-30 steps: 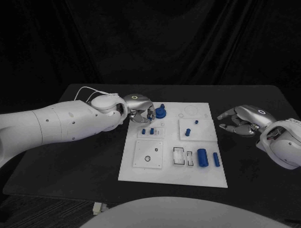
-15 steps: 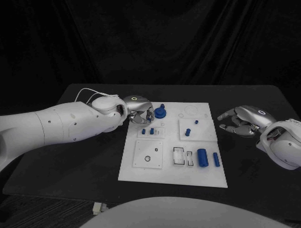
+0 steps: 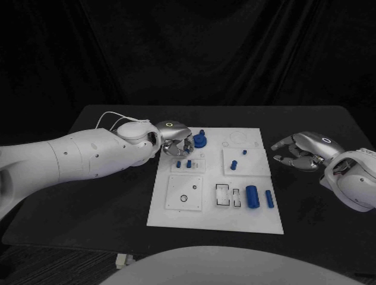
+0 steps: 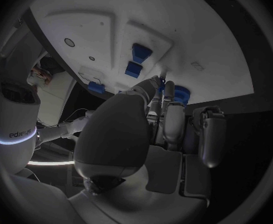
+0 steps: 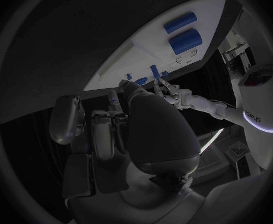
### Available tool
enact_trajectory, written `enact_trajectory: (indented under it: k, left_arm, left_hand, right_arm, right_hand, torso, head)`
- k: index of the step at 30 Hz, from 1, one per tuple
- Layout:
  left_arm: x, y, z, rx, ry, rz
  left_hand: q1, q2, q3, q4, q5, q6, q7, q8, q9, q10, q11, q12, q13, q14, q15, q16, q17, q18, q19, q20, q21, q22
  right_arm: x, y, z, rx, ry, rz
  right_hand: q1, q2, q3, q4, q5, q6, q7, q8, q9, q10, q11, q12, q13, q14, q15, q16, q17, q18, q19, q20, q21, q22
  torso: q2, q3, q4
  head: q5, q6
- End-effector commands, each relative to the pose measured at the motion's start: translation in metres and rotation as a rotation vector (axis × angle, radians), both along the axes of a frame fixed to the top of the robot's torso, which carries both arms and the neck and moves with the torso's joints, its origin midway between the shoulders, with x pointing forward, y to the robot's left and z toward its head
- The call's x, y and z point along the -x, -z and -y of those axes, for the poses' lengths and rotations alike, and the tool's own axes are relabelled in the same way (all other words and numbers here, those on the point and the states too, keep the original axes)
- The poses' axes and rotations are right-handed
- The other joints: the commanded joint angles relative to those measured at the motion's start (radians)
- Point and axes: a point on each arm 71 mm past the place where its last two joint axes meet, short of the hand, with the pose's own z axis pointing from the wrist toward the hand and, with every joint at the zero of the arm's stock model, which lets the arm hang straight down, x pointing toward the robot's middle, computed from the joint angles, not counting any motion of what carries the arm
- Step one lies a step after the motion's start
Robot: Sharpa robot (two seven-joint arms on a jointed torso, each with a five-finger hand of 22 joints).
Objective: Assemble the parts on the task board
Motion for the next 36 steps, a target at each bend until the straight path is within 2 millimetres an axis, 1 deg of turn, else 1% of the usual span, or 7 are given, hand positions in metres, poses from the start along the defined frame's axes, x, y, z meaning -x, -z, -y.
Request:
enact_trajectory:
  k: [1,7,14,18,20,25,36]
  left_arm:
    - [0.001,0.002,0.003,-0.003,0.009,-0.012]
    - [0.001,0.004,0.003,-0.016,0.005,-0.029]
    - [0.0,0.008,0.0,-0.033,-0.008,-0.049]
    - [0.0,0.008,-0.001,-0.038,-0.014,-0.053]
    - [0.0,0.009,-0.002,-0.039,-0.018,-0.053]
    - [0.0,0.009,-0.004,-0.043,-0.025,-0.055]
    - [0.0,0.01,-0.008,-0.051,-0.033,-0.063]
  left_hand:
    - [0.001,-0.002,-0.005,0.002,0.003,-0.001,0.002,-0.006,-0.002,0.012,-0.01,-0.005,-0.001,-0.01,0.0,-0.006,-0.002,-0.008,0.016,-0.002,-0.007,0.224]
    - [0.0,-0.004,-0.007,0.003,0.001,-0.003,0.001,-0.009,-0.003,0.011,-0.01,-0.009,-0.003,-0.013,0.0,-0.008,-0.006,-0.007,0.014,-0.002,-0.009,0.223]
    - [-0.002,-0.005,-0.008,0.004,0.001,-0.004,0.001,-0.01,-0.005,0.009,-0.01,-0.013,-0.006,-0.014,-0.001,-0.009,-0.008,-0.007,0.013,-0.003,-0.01,0.223]
    - [-0.002,-0.005,-0.008,0.004,0.002,-0.001,0.0,-0.009,-0.005,0.008,-0.01,-0.016,-0.007,-0.015,-0.001,-0.01,-0.008,-0.007,0.012,-0.003,-0.011,0.222]
    - [-0.002,-0.005,-0.008,0.004,0.002,-0.001,0.0,-0.009,-0.005,0.008,-0.01,-0.016,-0.007,-0.015,-0.001,-0.01,-0.008,-0.007,0.012,-0.003,-0.011,0.222]
    - [0.004,-0.005,-0.006,0.001,0.009,0.001,-0.001,-0.009,-0.006,0.006,-0.01,-0.022,-0.01,-0.016,-0.003,-0.01,-0.008,-0.007,0.013,-0.004,-0.01,0.223]
    - [0.004,-0.009,-0.007,0.0,0.011,-0.007,-0.003,-0.014,-0.01,-0.003,-0.009,-0.034,-0.016,-0.021,-0.004,-0.014,-0.015,-0.006,0.008,-0.006,-0.014,0.221]
  right_arm:
    - [0.001,0.001,0.0,0.001,0.001,-0.004]
    - [0.001,0.001,0.0,0.001,0.0,-0.005]
    - [0.002,0.001,0.0,0.001,0.001,-0.005]
    - [0.002,0.001,0.0,0.001,0.001,-0.005]
    - [0.002,0.001,0.0,0.001,0.001,-0.005]
    - [0.001,0.001,0.001,0.002,0.002,-0.006]
    - [0.001,0.001,0.0,0.003,0.002,-0.007]
  right_hand:
    - [-0.001,0.0,0.008,0.001,0.002,0.006,0.002,-0.004,-0.001,0.102,0.008,0.003,0.263,0.103,0.007,0.002,0.263,0.02,-0.002,0.003,-0.004,0.164]
    - [-0.001,0.0,0.008,0.001,0.002,0.006,0.002,-0.004,-0.001,0.102,0.008,0.003,0.263,0.103,0.007,0.002,0.263,0.02,-0.002,0.003,-0.004,0.164]
    - [-0.001,0.0,0.008,0.001,0.002,0.006,0.002,-0.004,-0.001,0.102,0.008,0.003,0.263,0.103,0.007,0.002,0.263,0.02,-0.002,0.003,-0.004,0.164]
    - [-0.001,0.0,0.008,0.001,0.002,0.006,0.002,-0.004,-0.001,0.102,0.008,0.003,0.263,0.103,0.007,0.002,0.263,0.02,-0.002,0.003,-0.004,0.164]
    - [-0.001,0.0,0.008,0.001,0.002,0.006,0.002,-0.004,-0.001,0.102,0.008,0.003,0.263,0.103,0.007,0.002,0.263,0.02,-0.002,0.003,-0.004,0.164]
    - [-0.001,0.0,0.008,0.001,0.002,0.006,0.002,-0.004,-0.001,0.102,0.008,0.003,0.263,0.103,0.007,0.002,0.263,0.02,-0.002,0.003,-0.004,0.164]
    - [-0.001,-0.001,0.011,-0.001,0.003,0.007,0.002,-0.004,-0.002,0.102,0.007,0.003,0.263,0.103,0.007,0.002,0.263,0.021,-0.002,0.003,-0.005,0.164]
  torso:
    - [0.0,0.0003,0.0]
    - [0.0,-0.0005,-0.0004]
    - [0.0,0.0007,0.0005]
    - [0.0,0.0004,0.0014]
    - [-0.001,0.0001,0.0006]
    - [-0.001,0.0007,0.0008]
    - [-0.002,-0.0007,0.0011]
  head:
    - [0.001,0.0]
    - [0.001,0.0]
    - [0.0,0.0]
    - [-0.002,0.0]
    - [-0.001,0.0]
    - [0.0,0.0]
    - [0.003,0.0]
